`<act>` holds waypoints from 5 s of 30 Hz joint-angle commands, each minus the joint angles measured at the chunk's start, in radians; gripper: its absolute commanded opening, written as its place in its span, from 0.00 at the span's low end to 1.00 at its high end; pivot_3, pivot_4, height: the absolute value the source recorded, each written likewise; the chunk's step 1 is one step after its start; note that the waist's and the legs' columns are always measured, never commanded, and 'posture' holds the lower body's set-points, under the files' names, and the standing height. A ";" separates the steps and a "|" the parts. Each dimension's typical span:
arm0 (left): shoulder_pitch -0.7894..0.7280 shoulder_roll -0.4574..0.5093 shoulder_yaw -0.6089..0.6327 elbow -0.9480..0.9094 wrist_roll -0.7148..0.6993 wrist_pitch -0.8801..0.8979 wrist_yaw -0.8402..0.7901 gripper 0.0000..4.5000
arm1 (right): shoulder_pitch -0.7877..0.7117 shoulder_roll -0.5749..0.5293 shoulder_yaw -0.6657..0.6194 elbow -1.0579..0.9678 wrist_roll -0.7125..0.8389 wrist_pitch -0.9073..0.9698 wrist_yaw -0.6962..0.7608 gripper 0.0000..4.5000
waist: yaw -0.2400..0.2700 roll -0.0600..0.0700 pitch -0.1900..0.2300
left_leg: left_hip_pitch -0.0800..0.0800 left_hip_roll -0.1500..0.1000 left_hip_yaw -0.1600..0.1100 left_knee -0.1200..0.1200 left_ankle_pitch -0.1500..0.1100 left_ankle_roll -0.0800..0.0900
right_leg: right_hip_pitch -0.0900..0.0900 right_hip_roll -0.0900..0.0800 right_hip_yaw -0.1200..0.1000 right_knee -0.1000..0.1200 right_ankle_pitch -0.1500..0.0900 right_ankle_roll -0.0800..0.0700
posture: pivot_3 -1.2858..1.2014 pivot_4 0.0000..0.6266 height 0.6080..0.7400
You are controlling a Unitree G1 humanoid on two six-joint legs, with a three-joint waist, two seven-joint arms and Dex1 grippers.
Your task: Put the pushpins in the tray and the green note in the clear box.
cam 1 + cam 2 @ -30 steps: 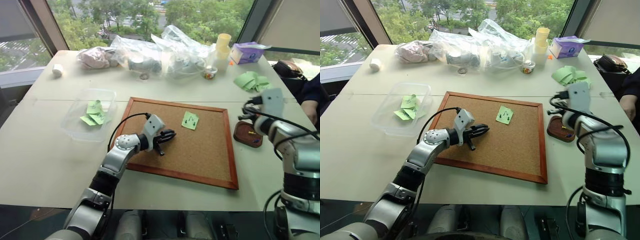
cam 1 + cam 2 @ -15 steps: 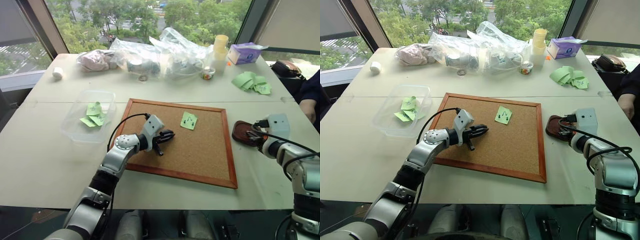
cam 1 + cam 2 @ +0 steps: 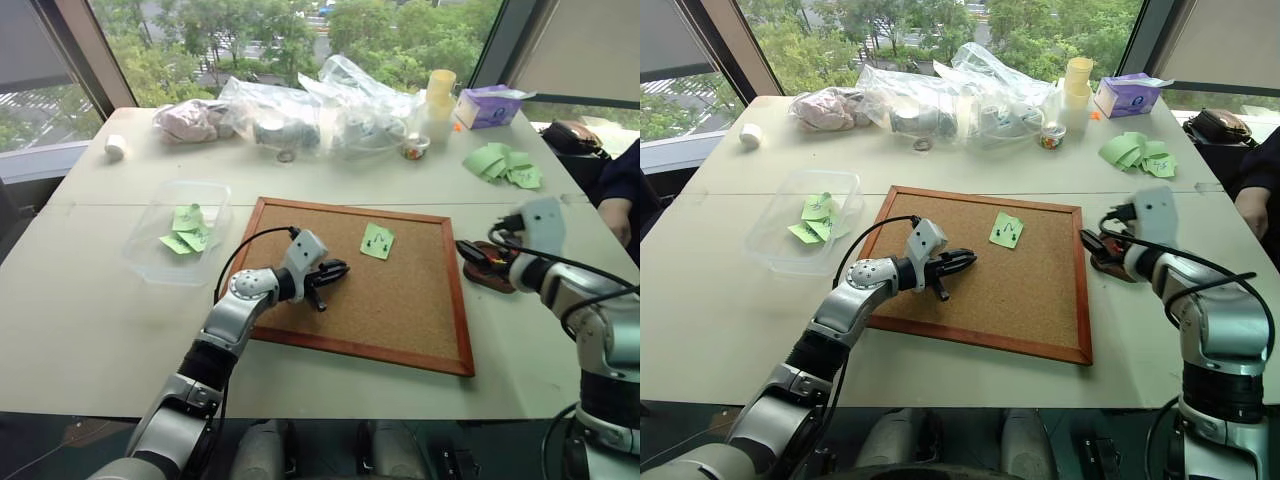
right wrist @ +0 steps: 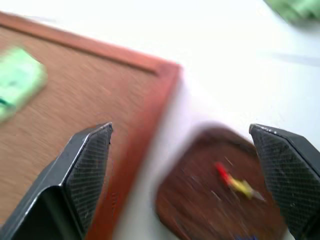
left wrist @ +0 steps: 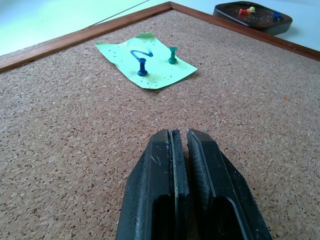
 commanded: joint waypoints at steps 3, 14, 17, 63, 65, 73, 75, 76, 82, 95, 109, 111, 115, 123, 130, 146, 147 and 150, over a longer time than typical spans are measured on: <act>0.015 0.015 0.009 0.037 0.024 0.022 0.021 0.11 | -0.074 0.071 0.145 0.034 -0.014 -0.053 -0.006 0.88 | 0.000 0.000 0.000 | 0.000 0.000 0.000 0.000 0.000 0.000 | 0.000 0.000 0.000 0.000 0.000 0.000 | 0.52 0.24 1.00; 0.030 0.020 0.016 0.014 0.022 0.029 0.046 0.11 | -0.136 0.125 0.315 0.230 -0.106 -0.221 0.015 0.51 | -0.001 0.000 0.000 | -0.001 0.000 0.001 0.000 0.001 -0.001 | -0.001 0.000 0.000 0.000 0.000 0.000 | 0.52 0.24 1.00; 0.033 0.023 0.017 0.009 0.022 0.030 0.051 0.11 | -0.139 0.131 0.323 0.259 -0.117 -0.241 0.023 0.51 | -0.002 0.000 0.000 | -0.001 0.000 0.001 0.000 0.001 -0.002 | -0.001 0.000 0.000 0.000 0.000 0.000 | 0.52 0.24 1.00; 0.054 0.033 0.001 0.005 0.031 0.026 0.064 0.11 | -0.110 0.139 0.331 0.200 -0.151 -0.314 0.086 0.76 | -0.004 0.000 0.000 | -0.003 0.000 0.001 -0.001 0.001 -0.001 | -0.003 0.000 0.000 -0.001 0.000 0.000 | 0.52 0.24 1.00; 0.056 0.035 0.002 0.002 0.030 0.026 0.066 0.11 | -0.111 0.142 0.332 0.218 -0.153 -0.323 0.089 0.76 | -0.004 0.000 0.000 | -0.003 0.000 0.001 -0.001 0.001 -0.001 | -0.003 0.000 0.000 -0.001 0.000 0.000 | 0.52 0.24 1.00; 0.061 0.036 0.001 -0.004 0.032 0.024 0.071 0.11 | -0.111 0.154 0.340 0.286 -0.167 -0.358 0.099 0.14 | -0.005 0.000 0.000 | -0.003 0.000 0.001 -0.001 0.001 -0.001 | -0.003 0.000 0.000 -0.001 0.000 0.000 | 0.52 0.24 1.00; 0.061 0.036 0.001 -0.004 0.032 0.023 0.073 0.11 | -0.110 0.156 0.340 0.295 -0.170 -0.363 0.099 0.01 | -0.006 0.000 0.000 | -0.003 0.000 0.001 -0.001 0.001 -0.002 | -0.003 0.000 0.000 -0.001 0.000 0.000 | 0.52 0.24 1.00; 0.061 0.036 0.001 -0.004 0.032 0.022 0.073 0.11 | -0.109 0.157 0.340 0.298 -0.172 -0.365 0.100 0.01 | -0.006 0.000 0.000 | -0.003 0.000 0.001 -0.001 0.002 -0.004 | -0.003 0.000 0.000 -0.001 0.000 0.000 | 0.52 0.24 1.00; 0.060 0.039 0.003 0.000 0.032 0.020 0.073 0.11 | -0.094 0.154 0.337 0.281 -0.176 -0.361 0.101 0.01 | -0.006 0.000 0.000 | -0.003 0.001 0.001 -0.001 0.002 -0.004 | -0.003 0.000 0.000 -0.001 0.000 0.000 | 0.52 0.24 1.00; 0.056 0.042 -0.004 0.023 0.050 0.012 0.079 0.11 | -0.079 0.092 0.000 0.121 -0.090 -0.221 -0.039 0.01 | -0.003 0.000 0.000 | -0.003 0.001 0.001 -0.001 0.000 -0.001 | -0.004 0.000 0.000 -0.001 0.000 0.000 | 0.52 0.24 1.00; 0.027 0.036 -0.009 0.068 0.053 -0.017 0.072 0.11 | 0.131 0.027 -0.150 0.125 -0.063 -0.136 -0.059 0.01 | -0.001 0.000 0.000 | -0.002 0.001 0.001 -0.001 -0.001 0.001 | -0.003 -0.001 0.000 -0.001 0.000 -0.001 | 0.52 0.24 1.00; 0.025 0.037 -0.008 0.073 0.053 -0.020 0.073 0.11 | 0.143 0.029 -0.149 0.125 -0.060 -0.141 -0.056 0.13 | -0.001 0.000 0.000 | -0.002 0.001 0.001 -0.001 -0.001 0.001 | -0.003 -0.001 0.000 -0.001 0.000 -0.001 | 0.52 0.24 1.00; 0.026 0.038 -0.005 0.074 0.054 -0.022 0.075 0.11 | 0.144 0.024 -0.164 0.118 -0.056 -0.140 -0.069 0.52 | -0.001 0.000 0.000 | -0.002 0.001 0.001 -0.001 -0.001 0.001 | -0.003 -0.001 0.000 -0.001 0.000 -0.001 | 0.52 0.24 1.00; 0.022 0.039 -0.002 0.078 0.053 -0.024 0.075 0.11 | 0.110 0.000 -0.139 0.068 -0.022 -0.140 -0.039 1.00 | -0.002 0.000 0.000 | -0.002 0.001 0.000 -0.001 -0.001 0.001 | -0.003 -0.001 0.000 -0.001 0.000 -0.001 | 0.52 0.24 1.00; 0.016 0.036 0.001 0.083 0.051 -0.025 0.075 0.11 | -0.030 0.100 0.054 -0.019 0.051 -0.081 -0.019 1.00 | -0.002 0.000 0.000 | -0.002 0.001 0.000 -0.002 -0.001 0.001 | -0.003 -0.001 0.000 -0.001 0.000 -0.001 | 0.52 0.24 1.00; 0.035 0.048 0.010 0.043 0.050 -0.011 0.093 0.11 | -0.148 0.231 0.337 0.250 -0.072 -0.297 0.022 0.47 | -0.005 0.000 0.000 | -0.003 0.001 0.000 -0.001 -0.001 0.001 | -0.004 -0.001 0.000 -0.001 0.001 -0.001 | 0.52 0.24 1.00; 0.036 0.049 0.011 0.041 0.049 -0.010 0.093 0.11 | -0.152 0.236 0.337 0.270 -0.076 -0.309 0.023 0.47 | -0.005 0.000 0.000 | -0.003 0.001 0.000 -0.001 -0.001 0.001 | -0.004 0.000 0.000 -0.001 0.001 -0.001 | 0.52 0.24 1.00; 0.041 0.051 0.011 0.033 0.048 -0.007 0.095 0.11 | -0.161 0.241 0.340 0.325 -0.097 -0.346 0.027 0.47 | -0.007 0.000 0.000 | -0.003 0.001 0.001 -0.002 0.000 0.000 | -0.004 0.000 0.000 -0.001 0.001 -0.001 | 0.52 0.24 1.00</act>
